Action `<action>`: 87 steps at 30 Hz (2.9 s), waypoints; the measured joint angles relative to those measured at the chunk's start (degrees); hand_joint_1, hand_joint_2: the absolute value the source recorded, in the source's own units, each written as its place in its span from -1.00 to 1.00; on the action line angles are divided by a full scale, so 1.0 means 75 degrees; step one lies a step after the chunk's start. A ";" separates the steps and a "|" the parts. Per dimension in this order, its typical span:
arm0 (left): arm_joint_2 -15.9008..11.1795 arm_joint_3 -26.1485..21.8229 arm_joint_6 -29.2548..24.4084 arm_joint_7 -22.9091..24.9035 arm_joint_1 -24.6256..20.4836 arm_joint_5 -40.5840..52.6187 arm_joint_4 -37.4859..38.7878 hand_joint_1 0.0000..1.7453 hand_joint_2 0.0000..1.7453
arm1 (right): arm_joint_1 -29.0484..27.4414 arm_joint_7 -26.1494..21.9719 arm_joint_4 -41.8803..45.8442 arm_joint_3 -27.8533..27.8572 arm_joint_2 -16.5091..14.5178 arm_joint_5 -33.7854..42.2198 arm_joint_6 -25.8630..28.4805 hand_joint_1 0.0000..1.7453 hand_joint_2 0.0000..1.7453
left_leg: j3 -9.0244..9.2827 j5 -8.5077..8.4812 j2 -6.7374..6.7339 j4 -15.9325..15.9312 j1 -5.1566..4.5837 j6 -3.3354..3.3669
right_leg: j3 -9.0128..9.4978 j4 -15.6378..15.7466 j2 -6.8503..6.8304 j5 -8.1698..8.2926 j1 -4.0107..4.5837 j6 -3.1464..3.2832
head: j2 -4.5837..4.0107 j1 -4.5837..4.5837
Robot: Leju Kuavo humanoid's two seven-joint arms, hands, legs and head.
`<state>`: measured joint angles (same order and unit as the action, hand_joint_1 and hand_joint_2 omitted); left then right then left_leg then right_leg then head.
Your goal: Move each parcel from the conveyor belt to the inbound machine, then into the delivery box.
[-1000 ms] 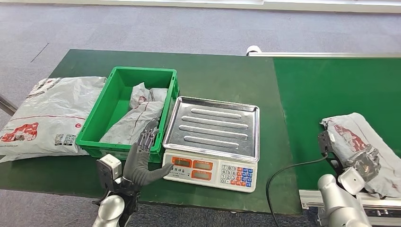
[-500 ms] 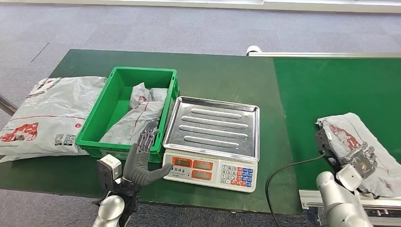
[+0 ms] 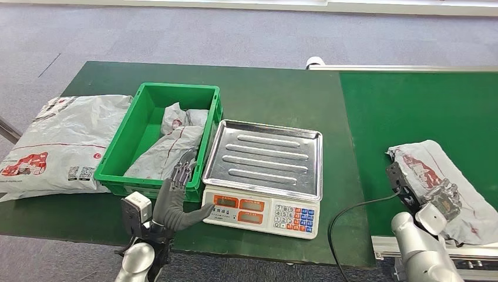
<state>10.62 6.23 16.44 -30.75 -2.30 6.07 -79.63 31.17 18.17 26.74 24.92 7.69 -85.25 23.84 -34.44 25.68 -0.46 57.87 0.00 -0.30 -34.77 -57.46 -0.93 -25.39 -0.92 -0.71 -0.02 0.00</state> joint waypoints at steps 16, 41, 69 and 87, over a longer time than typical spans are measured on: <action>0.0000 -0.0052 -0.0024 -0.0021 -0.0032 0.0012 0.0042 -1.00 1.00 | 0.0004 -0.0008 -0.0116 0.0000 -0.0028 -0.0124 -0.0458 -1.00 1.00 | 0.0000 0.0000 0.0000 0.0000 0.0000 0.0000 | 0.0000 0.0000 0.0000 -0.0002 0.0000 -0.0002 | 0.0000 0.0000; -0.0006 -0.0083 -0.0094 -0.0061 -0.0091 0.0012 0.0141 -1.00 1.00 | 0.0155 -0.0047 -0.0471 0.0026 -0.0063 -0.0155 -0.0687 -1.00 1.00 | 0.0000 0.0000 0.0000 0.0000 0.0000 0.0000 | 0.0000 0.0000 0.0000 -0.0002 0.0000 -0.0003 | 0.0000 0.0000; -0.0009 -0.0123 -0.0103 -0.0114 -0.0103 0.0012 0.0187 -1.00 1.00 | 0.0289 -0.0211 -0.0603 0.0026 -0.0083 -0.0156 -0.0737 1.00 -1.00 | 0.0000 0.0000 0.0000 0.0000 0.0000 0.0000 | 0.0000 0.0000 0.0000 -0.0002 0.0000 -0.0003 | 0.0000 0.0000; -0.0012 -0.0156 -0.0128 -0.0152 -0.0096 0.0012 0.0202 -1.00 1.00 | 0.0347 -0.0820 -0.0534 0.0026 -0.0152 -0.0098 0.0634 1.00 1.00 | -0.0003 0.0000 0.0001 0.0000 0.0000 0.0000 | 0.0000 -0.0002 0.0000 -0.0003 0.0000 -0.0003 | 0.0000 0.0000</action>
<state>10.53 5.07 15.49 -31.89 -3.02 6.16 -78.12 33.77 12.02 22.73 25.11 6.55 -85.99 28.59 -34.46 25.68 -0.45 57.87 0.01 -0.30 -34.76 -57.48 -0.93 -25.41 -0.92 -0.73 -0.02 0.00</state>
